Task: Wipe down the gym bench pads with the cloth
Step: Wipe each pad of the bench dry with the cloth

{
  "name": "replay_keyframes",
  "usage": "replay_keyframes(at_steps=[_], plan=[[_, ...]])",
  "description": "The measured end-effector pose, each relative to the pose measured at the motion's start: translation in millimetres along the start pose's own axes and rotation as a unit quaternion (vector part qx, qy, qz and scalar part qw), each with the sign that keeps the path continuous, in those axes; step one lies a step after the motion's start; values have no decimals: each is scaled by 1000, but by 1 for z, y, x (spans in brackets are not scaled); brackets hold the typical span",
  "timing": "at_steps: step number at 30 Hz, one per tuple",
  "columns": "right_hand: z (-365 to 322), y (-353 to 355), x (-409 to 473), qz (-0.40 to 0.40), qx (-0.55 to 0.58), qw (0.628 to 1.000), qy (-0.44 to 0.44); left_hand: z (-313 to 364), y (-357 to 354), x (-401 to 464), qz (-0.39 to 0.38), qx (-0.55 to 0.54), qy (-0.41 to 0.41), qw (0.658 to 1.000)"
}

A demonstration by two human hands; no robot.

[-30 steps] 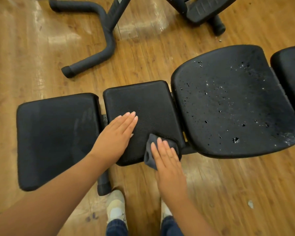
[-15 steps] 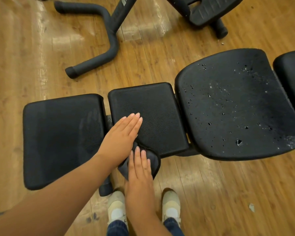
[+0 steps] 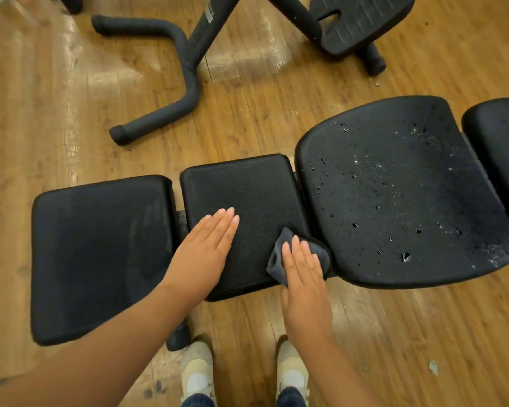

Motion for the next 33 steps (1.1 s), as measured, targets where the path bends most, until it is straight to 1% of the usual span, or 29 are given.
replay_keyframes(at_steps=[3,6,9,11,14,17,21,25,27,30,32,33], plan=[[0,-1,26,45,3,999,-23,1,-1,0,3,-5,4,1000],[-1,5,57,58,2,998,-21,2,0,0,12,-8,-1,1000],[-3,19,96,19,31,999,8,3,-1,-1,14,-14,1,1000],[-4,24,133,7,32,999,26,3,-2,-1,21,-11,-1,1000],[-7,28,186,-21,17,998,52,3,-3,-1,21,2,-4,1000],[-5,27,201,-28,-15,996,78,3,-5,-2,17,7,-7,1000],[0,28,171,-30,1,995,94,1,-7,-2,18,-3,-4,1000],[12,27,103,-32,-50,991,122,0,-7,-2,15,-14,-8,1000],[24,19,57,-31,-16,991,127,1,-7,-3,8,-18,-4,1000],[39,12,5,-61,41,989,125,2,-3,-2,0,-6,4,1000],[43,8,-2,-83,60,987,127,8,4,0,-5,-13,37,999],[44,7,0,-82,78,986,123,15,9,2,5,-22,63,998]])
Point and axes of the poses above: each hand's wrist, its own x-axis towards the middle knuckle, its own y-axis out of the back of the hand, z = x × y, the point moved 1 cm from there along x, towards the middle knuckle, and after that the axes turned 1 degree about z, right-handed, at the moved point
